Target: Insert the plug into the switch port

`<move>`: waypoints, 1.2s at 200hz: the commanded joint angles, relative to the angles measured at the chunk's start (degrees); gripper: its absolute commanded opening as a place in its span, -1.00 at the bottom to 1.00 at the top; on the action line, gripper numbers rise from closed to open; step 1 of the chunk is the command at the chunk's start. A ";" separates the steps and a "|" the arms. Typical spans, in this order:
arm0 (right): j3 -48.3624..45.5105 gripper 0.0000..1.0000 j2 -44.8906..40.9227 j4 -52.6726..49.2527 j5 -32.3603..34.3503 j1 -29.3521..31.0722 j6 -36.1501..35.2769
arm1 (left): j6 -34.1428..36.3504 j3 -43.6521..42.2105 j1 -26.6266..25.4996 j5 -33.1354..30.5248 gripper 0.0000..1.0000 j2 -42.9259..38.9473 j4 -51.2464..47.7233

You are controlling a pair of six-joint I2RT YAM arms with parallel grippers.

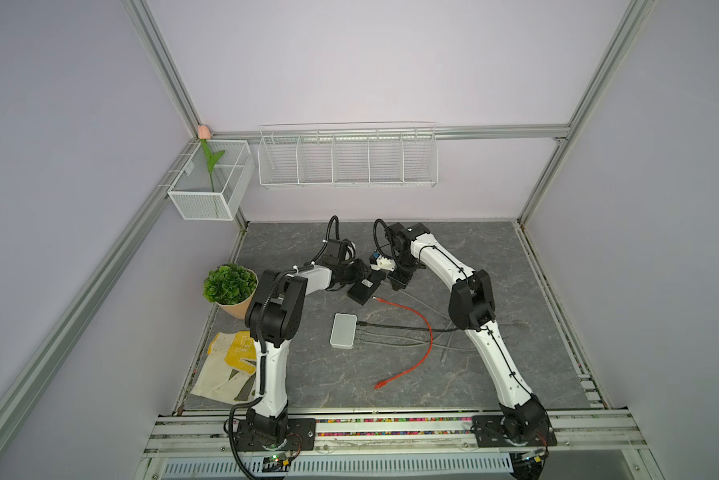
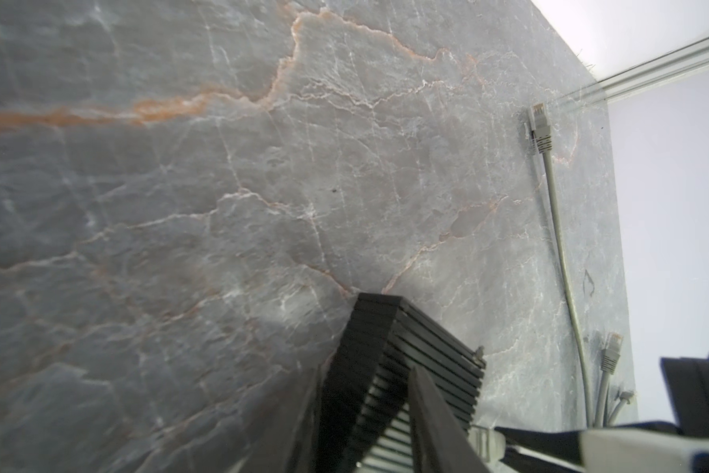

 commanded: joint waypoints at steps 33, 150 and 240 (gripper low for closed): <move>0.89 -0.87 2.43 -1.77 -1.62 -0.33 0.40 | -1.32 -2.31 -0.72 -0.46 -0.29 -2.28 0.98; 0.93 -0.87 1.17 0.36 0.40 -0.60 1.23 | -0.26 -2.41 -1.24 -0.66 -0.36 -2.42 -0.10; 0.53 -0.86 -0.38 0.75 1.32 -0.60 1.23 | 0.47 -1.95 -1.33 -1.08 -0.37 -2.31 -1.13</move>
